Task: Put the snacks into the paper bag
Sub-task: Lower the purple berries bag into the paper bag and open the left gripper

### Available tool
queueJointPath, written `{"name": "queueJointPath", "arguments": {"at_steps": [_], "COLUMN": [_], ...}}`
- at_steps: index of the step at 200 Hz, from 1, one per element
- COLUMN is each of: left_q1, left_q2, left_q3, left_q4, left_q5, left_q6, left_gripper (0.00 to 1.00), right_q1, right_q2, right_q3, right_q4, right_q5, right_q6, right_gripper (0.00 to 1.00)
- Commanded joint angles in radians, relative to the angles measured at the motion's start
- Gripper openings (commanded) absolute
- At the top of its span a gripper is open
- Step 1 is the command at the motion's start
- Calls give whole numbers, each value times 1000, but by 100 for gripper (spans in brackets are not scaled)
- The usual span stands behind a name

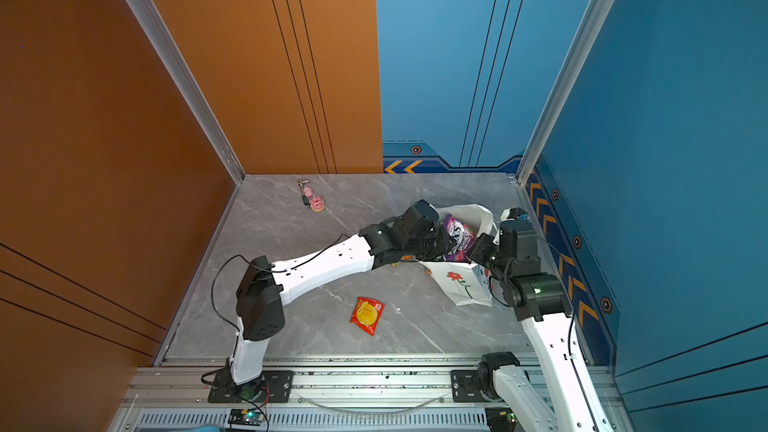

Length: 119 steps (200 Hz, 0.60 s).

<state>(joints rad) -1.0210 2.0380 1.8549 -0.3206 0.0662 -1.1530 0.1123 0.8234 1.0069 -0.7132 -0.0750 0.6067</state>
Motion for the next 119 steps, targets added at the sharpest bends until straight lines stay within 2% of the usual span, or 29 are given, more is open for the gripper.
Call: {"name": "queueJointPath", "arguments": {"at_steps": [1,53,119], "left_q1": [6,12,22], "left_q2": [-7,-68,-141], "left_q3": [22,-16,-42], "left_q4": [-60,-77,-121], "left_q5": [-31,-103,-162], "left_q6": [41,85,153], "left_gripper": [39,64,83], "right_q1": [2,-3,-6], "right_q2": [-36,-38,-32], "right_q3": [51,41,45], "right_q4": [86,90,89], "right_q5": [24,26,27], "right_q6": [-18,-18,-21], "right_gripper": [0,0,0]}}
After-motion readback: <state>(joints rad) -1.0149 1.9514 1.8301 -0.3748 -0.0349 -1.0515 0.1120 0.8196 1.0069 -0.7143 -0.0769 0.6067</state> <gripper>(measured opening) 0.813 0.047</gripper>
